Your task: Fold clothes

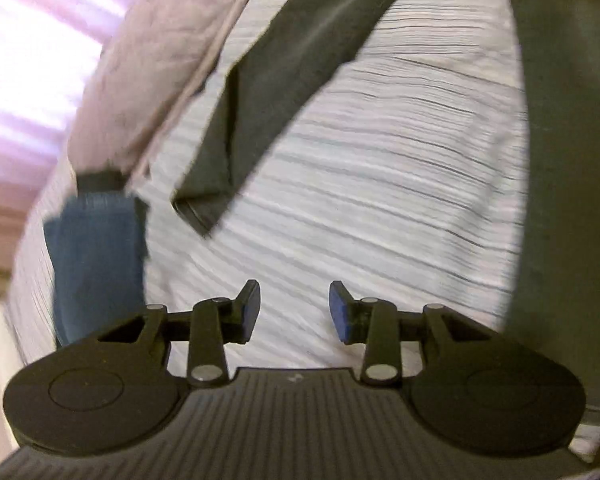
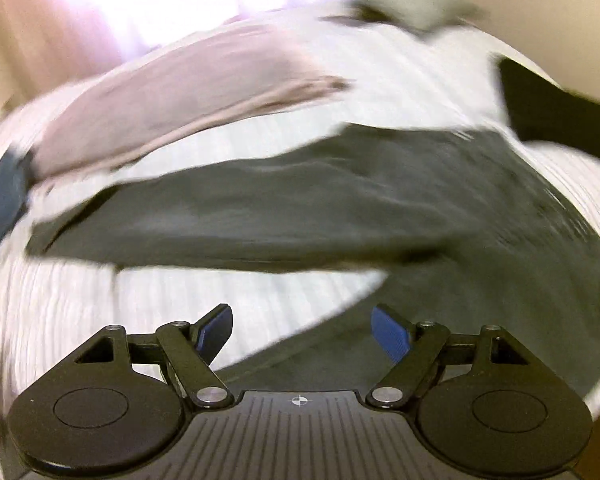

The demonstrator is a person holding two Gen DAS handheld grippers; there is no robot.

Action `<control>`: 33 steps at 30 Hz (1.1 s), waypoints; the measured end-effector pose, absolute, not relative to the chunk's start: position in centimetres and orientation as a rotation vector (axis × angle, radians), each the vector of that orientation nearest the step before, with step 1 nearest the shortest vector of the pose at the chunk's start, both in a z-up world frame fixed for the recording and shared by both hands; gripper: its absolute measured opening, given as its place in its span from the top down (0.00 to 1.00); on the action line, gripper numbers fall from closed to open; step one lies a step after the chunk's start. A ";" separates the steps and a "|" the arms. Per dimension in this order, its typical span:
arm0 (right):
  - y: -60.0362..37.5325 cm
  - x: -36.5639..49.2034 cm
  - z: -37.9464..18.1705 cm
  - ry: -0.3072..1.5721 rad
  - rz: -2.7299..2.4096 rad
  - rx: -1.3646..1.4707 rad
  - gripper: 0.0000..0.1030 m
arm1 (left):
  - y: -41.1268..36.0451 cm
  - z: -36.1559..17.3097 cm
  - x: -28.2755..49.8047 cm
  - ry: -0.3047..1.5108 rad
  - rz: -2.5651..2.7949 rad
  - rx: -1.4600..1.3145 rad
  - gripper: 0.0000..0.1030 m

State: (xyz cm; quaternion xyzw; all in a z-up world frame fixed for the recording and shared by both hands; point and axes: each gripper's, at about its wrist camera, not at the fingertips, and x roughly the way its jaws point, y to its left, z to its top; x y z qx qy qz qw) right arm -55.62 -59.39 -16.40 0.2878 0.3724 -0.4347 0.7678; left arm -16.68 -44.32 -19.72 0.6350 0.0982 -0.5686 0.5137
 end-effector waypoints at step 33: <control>-69.3 -53.9 -23.2 0.991 -0.886 0.599 0.23 | -49.2 -24.7 -20.0 0.366 -1.508 1.782 0.61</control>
